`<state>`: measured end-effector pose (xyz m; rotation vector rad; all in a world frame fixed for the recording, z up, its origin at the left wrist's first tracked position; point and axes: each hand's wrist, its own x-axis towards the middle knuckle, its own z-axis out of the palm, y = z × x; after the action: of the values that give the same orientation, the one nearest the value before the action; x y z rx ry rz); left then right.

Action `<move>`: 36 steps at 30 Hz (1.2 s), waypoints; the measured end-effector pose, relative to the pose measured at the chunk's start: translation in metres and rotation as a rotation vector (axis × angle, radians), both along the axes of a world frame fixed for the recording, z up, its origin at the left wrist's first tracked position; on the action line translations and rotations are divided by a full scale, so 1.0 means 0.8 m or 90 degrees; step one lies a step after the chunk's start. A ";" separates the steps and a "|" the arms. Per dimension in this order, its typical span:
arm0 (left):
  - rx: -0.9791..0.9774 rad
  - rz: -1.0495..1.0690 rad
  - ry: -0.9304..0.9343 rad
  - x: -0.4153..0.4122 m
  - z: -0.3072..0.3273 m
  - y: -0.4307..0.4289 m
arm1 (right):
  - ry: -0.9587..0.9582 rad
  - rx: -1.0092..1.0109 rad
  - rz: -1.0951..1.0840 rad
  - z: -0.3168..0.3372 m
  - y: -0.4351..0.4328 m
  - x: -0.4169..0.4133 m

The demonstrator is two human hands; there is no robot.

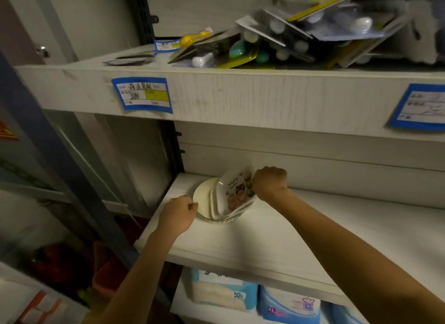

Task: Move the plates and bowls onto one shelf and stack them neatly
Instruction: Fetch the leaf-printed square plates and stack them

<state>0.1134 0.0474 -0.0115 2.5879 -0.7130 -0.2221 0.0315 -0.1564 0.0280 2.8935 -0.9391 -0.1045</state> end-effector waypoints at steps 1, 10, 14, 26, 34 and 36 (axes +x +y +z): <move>0.003 -0.003 -0.001 0.001 -0.001 -0.007 | -0.007 0.000 0.001 0.004 -0.003 -0.005; 0.093 -0.022 0.009 0.017 -0.039 -0.069 | -0.093 0.056 -0.108 0.005 -0.055 -0.105; 0.173 -0.006 0.003 0.021 -0.060 -0.087 | -0.120 0.074 -0.165 0.001 -0.065 -0.155; 0.128 0.058 0.077 0.037 -0.065 -0.117 | -0.155 0.092 -0.242 -0.014 -0.087 -0.240; -0.065 0.036 0.063 0.005 -0.019 -0.117 | -0.201 0.114 -0.313 -0.011 -0.091 -0.303; -0.087 0.003 0.062 -0.019 -0.008 -0.122 | -0.210 0.118 -0.331 -0.008 -0.092 -0.324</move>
<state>0.0984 -0.0500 -0.0178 2.4312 -0.6626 -0.2850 -0.2276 -0.2302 0.0216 2.7919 -1.8125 0.2713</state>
